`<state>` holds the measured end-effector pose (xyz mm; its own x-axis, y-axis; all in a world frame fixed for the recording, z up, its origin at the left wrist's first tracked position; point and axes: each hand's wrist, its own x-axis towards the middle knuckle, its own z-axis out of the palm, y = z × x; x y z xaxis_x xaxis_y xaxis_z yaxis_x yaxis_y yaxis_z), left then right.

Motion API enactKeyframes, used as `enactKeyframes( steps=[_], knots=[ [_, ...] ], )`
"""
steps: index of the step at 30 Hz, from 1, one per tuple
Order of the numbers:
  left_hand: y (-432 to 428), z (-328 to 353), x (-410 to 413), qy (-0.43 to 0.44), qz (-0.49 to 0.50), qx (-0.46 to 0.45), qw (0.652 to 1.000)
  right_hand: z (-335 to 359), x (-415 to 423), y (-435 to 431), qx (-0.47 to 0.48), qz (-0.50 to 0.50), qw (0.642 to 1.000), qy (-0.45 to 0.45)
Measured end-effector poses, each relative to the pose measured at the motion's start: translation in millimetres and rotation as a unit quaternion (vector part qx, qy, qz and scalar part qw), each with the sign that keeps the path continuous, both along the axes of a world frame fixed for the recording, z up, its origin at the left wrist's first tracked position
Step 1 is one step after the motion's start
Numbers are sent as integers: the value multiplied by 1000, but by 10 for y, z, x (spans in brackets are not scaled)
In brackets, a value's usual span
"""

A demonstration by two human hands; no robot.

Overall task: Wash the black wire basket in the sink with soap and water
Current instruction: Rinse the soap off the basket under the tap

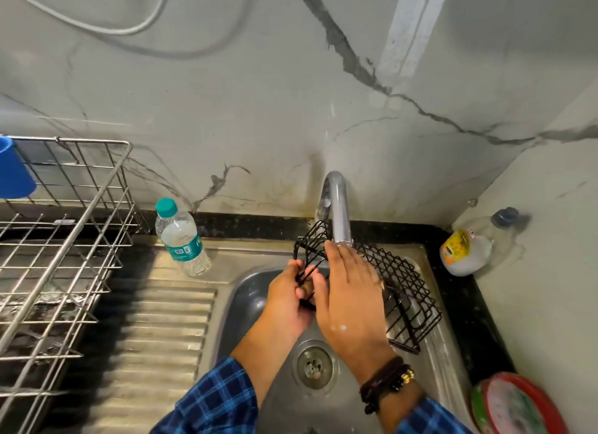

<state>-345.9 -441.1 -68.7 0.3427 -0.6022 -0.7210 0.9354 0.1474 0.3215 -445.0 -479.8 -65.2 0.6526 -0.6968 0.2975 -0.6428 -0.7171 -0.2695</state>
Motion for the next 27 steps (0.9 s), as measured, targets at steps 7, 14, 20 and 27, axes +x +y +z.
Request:
enactKeyframes(
  steps=[7, 14, 20, 27],
  knots=[
    [29, -56, -12, 33, 31, -39, 998, -106, -115, -327, -188, 219, 957, 17],
    [87, 39, -19, 79, 76, -18, 994, -262, -640, -749, -111, 50, 992, 29],
    [175, 65, 105, 96, 104, -43, 989, -183, -611, -667, 15, -187, 970, -153],
    [377, 176, 420, 115, 169, 2, 979, 70, -387, -607, 574, -137, 634, -500]
  ],
)
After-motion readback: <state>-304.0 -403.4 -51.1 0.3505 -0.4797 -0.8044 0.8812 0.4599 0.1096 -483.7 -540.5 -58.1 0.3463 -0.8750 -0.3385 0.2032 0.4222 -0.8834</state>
